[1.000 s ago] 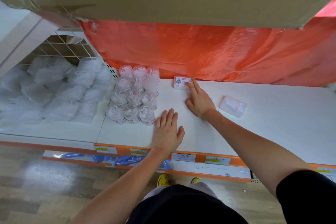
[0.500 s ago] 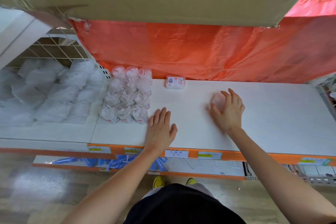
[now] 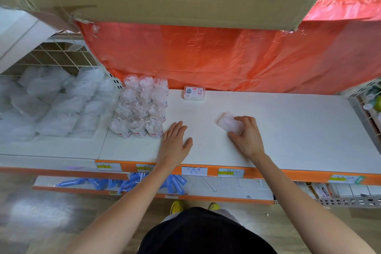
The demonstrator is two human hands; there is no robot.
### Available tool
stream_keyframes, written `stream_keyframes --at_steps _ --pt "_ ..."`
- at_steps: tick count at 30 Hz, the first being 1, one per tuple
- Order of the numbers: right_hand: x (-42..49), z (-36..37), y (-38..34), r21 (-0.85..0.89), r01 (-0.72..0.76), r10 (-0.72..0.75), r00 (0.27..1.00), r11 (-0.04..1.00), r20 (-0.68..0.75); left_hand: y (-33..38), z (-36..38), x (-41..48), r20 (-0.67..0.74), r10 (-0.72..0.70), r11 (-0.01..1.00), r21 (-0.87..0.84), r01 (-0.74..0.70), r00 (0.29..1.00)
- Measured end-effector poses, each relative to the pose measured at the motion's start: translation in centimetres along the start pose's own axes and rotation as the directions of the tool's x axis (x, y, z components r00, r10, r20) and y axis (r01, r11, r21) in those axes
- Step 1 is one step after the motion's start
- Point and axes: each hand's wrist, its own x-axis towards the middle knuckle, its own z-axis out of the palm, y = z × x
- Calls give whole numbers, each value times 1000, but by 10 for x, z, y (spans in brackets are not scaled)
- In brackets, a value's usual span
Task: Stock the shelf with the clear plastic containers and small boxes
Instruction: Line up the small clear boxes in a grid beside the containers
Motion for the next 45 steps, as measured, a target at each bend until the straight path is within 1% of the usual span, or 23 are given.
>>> stream_keyframes --at_steps 3,4,6,7,9,10,12,13,14,17,19,20,22,23,25,28,29,31,35,37,40,42,45 --pt "-7 8 -15 81 70 -74 996 994 40 -4 -4 1 -94 -34 971 -240 11 995" --pt "-8 11 -20 115 93 -100 994 989 52 -4 -6 1 -121 -50 957 -289 13 991" --pt "-10 15 -28 162 126 -140 987 979 78 5 -14 1 -119 -110 920 -389 56 987" --pt "-12 17 -32 174 141 -157 984 975 83 13 -19 2 -85 -158 877 -470 100 984" --pt "-15 19 -39 199 180 -199 977 963 78 29 -27 7 35 -254 728 -651 215 966" --pt "-16 19 -42 212 200 -220 973 957 74 34 -30 11 114 -292 641 -713 282 950" --pt "-19 21 -47 232 227 -249 966 946 74 43 -36 15 282 -335 480 -770 420 899" --pt "-19 22 -48 239 234 -260 962 942 80 45 -39 17 338 -338 415 -784 461 878" --pt "-20 23 -49 244 243 -270 959 939 85 45 -39 17 367 -333 372 -795 478 869" --pt "-22 24 -54 320 216 -254 963 923 84 43 -39 16 370 -320 334 -817 469 872" --pt "-23 26 -57 442 108 -153 986 890 68 40 -39 16 373 -327 289 -836 467 868" --pt "-23 27 -60 511 21 -64 996 859 67 40 -41 16 378 -323 261 -846 465 868" --pt "-20 28 -60 596 -157 111 987 787 114 41 -43 16 380 -309 225 -861 455 872" --pt "-18 28 -59 605 -213 151 977 767 152 42 -44 16 377 -304 219 -866 449 875" --pt "-17 26 -59 627 -259 151 964 734 221 44 -44 17 374 -311 227 -864 450 874" --pt "-17 22 -61 711 -299 167 954 637 251 47 -45 18 420 -331 212 -839 501 845" --pt "-18 21 -61 727 -304 171 952 615 253 47 -45 18 450 -332 207 -823 529 829" --pt "-17 20 -59 733 -301 167 953 611 252 48 -48 19 516 -338 184 -784 593 787" --pt "-18 15 -55 692 -214 84 973 690 217 49 -58 22 636 -353 109 -700 705 686" --pt "-20 14 -56 683 -168 27 977 711 212 47 -58 23 660 -337 102 -683 723 671" --pt "-23 13 -57 693 -105 -53 978 713 202 45 -57 23 643 -316 81 -714 695 697" --pt "-24 13 -56 697 -83 -69 980 713 187 45 -56 22 611 -287 36 -763 646 738" --pt "-23 14 -53 696 -65 -88 979 715 182 44 -54 20 548 -260 -3 -824 567 795"
